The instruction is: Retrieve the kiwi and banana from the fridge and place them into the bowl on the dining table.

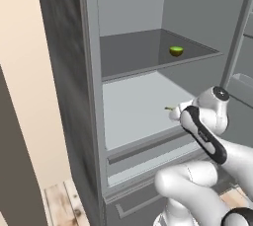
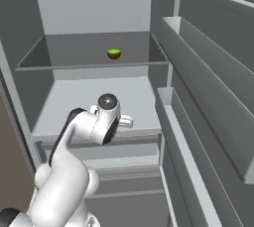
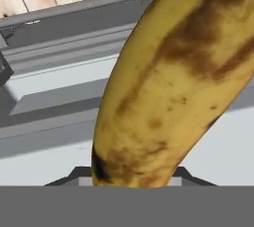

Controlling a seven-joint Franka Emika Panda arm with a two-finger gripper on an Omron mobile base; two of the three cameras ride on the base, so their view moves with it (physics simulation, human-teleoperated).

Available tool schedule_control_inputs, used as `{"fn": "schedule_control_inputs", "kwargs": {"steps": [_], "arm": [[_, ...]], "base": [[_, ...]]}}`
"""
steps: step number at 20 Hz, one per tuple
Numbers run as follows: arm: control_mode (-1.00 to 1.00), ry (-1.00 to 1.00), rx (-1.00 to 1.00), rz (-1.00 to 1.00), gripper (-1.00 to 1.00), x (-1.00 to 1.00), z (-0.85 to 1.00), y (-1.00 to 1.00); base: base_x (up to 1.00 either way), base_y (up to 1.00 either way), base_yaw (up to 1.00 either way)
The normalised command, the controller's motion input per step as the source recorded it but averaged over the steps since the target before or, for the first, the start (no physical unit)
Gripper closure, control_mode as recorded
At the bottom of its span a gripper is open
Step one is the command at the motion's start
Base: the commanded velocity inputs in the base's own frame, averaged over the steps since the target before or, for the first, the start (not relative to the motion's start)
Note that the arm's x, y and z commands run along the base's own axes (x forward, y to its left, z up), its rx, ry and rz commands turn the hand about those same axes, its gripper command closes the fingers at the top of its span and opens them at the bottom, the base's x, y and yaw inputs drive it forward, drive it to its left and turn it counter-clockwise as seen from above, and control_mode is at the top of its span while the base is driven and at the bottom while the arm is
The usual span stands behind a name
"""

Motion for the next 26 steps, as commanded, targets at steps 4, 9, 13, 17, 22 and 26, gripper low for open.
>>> {"fn": "schedule_control_inputs", "kwargs": {"steps": [4, 9, 13, 17, 22, 26], "arm": [[-1.0, 0.22, -0.25, 0.03, 1.0, -1.0, 0.64, 0.06], [-1.0, 0.14, -0.27, 0.01, 1.0, -1.0, 0.63, 0.01], [-1.0, 0.04, -0.18, 0.02, 1.0, -0.96, 0.46, 0.0], [-1.0, 0.02, -0.08, 0.08, 1.0, -0.49, 0.11, 0.0], [-1.0, 0.01, -0.01, 0.08, 1.0, -0.09, 0.0, 0.0], [1.0, 0.02, 0.0, 0.05, 1.0, -0.08, 0.0, 0.0]], "base": [[0.0, 0.0, 0.0], [0.0, 0.0, 0.0], [0.0, 0.0, 0.0], [0.0, 0.0, 0.0], [0.0, 0.0, 0.0], [-0.07, 0.0, 0.01]]}}
